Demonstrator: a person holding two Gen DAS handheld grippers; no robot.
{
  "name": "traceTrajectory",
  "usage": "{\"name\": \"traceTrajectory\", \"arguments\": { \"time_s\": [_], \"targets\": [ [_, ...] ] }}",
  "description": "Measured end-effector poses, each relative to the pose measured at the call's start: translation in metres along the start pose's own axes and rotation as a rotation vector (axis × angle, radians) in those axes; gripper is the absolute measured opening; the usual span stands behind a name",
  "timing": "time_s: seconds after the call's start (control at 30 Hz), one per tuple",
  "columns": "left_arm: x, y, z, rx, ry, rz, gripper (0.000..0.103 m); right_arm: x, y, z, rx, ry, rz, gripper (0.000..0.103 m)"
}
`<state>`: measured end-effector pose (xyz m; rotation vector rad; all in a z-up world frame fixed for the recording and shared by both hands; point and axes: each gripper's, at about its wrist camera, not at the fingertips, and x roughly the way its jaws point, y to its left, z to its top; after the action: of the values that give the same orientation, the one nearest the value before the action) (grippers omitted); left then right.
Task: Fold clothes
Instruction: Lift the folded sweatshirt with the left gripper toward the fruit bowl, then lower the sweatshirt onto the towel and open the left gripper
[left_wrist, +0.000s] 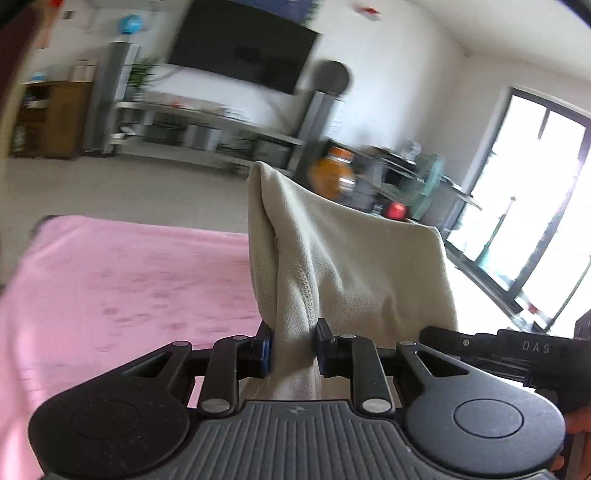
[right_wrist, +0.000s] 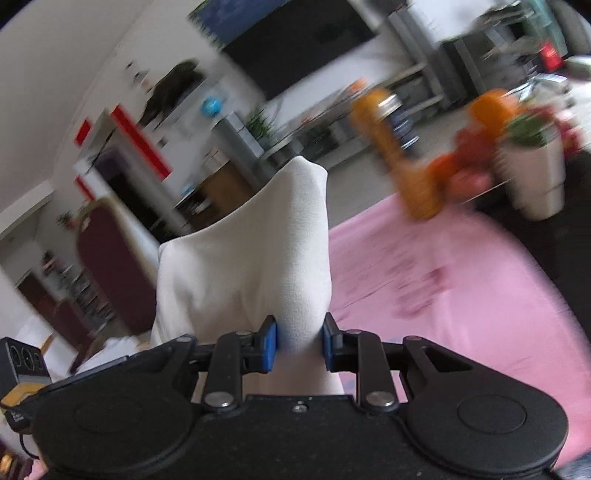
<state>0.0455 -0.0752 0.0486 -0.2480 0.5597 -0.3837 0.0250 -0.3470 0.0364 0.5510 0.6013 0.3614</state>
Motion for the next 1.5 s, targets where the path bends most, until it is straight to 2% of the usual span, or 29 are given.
{"name": "traceTrajectory", "arguments": {
  "time_s": [0.17, 0.33, 0.53, 0.73, 0.8, 0.83, 0.93, 0.97, 1.0, 1.03, 1.1, 1.2, 1.23, 1.27, 1.33, 1.4, 1.47, 1.5],
  "targets": [
    [0.065, -0.05, -0.012, 0.023, 0.071, -0.057, 0.021, -0.021, -0.056, 0.018, 0.03, -0.045, -0.142, 0.024],
    [0.121, -0.067, -0.024, 0.003, 0.139, -0.051, 0.021, 0.006, -0.104, 0.033, 0.062, -0.031, -0.234, 0.023],
    [0.182, -0.056, -0.035, -0.04, 0.249, -0.012, 0.018, 0.058, -0.152, 0.031, 0.116, 0.031, -0.32, 0.023],
    [0.227, -0.035, -0.037, -0.115, 0.317, 0.044, 0.019, 0.102, -0.174, 0.034, 0.072, 0.118, -0.374, 0.024],
    [0.238, -0.026, -0.037, -0.143, 0.336, 0.081, 0.023, 0.117, -0.18, 0.034, 0.035, 0.128, -0.393, 0.031],
    [0.237, -0.021, -0.036, -0.153, 0.337, 0.1, 0.031, 0.12, -0.183, 0.035, 0.037, 0.139, -0.425, 0.036],
    [0.225, -0.009, -0.032, -0.13, 0.324, 0.138, 0.029, 0.108, -0.188, 0.039, 0.087, 0.13, -0.491, 0.045],
    [0.217, -0.008, -0.031, -0.099, 0.319, 0.154, 0.026, 0.093, -0.187, 0.038, 0.109, 0.106, -0.491, 0.051],
    [0.208, -0.008, -0.03, -0.07, 0.314, 0.17, 0.021, 0.078, -0.185, 0.037, 0.13, 0.081, -0.491, 0.053],
    [0.2, -0.006, -0.03, -0.048, 0.311, 0.175, 0.021, 0.062, -0.183, 0.036, 0.151, 0.056, -0.49, 0.053],
    [0.184, -0.008, -0.031, -0.023, 0.313, 0.135, 0.021, 0.032, -0.181, 0.03, 0.239, 0.004, -0.441, 0.053],
    [0.167, -0.025, -0.039, 0.036, 0.34, 0.037, 0.021, -0.001, -0.178, 0.01, 0.363, -0.043, -0.304, 0.052],
    [0.162, -0.032, -0.044, 0.062, 0.35, 0.003, 0.021, -0.007, -0.177, 0.001, 0.399, -0.041, -0.269, 0.048],
    [0.159, -0.04, -0.05, 0.086, 0.357, -0.019, 0.021, -0.007, -0.178, -0.007, 0.425, -0.027, -0.245, 0.037],
    [0.158, -0.052, -0.063, 0.131, 0.37, -0.038, 0.024, -0.007, -0.179, -0.022, 0.476, 0.003, -0.199, 0.03],
    [0.168, -0.059, -0.077, 0.162, 0.398, -0.022, 0.023, 0.005, -0.188, -0.033, 0.498, 0.058, -0.212, 0.028],
    [0.18, -0.056, -0.093, 0.15, 0.452, 0.005, 0.021, 0.023, -0.201, -0.041, 0.515, 0.124, -0.243, 0.027],
    [0.18, -0.055, -0.098, 0.165, 0.457, 0.017, 0.022, 0.02, -0.197, -0.042, 0.507, 0.12, -0.258, 0.021]
  ]
}}
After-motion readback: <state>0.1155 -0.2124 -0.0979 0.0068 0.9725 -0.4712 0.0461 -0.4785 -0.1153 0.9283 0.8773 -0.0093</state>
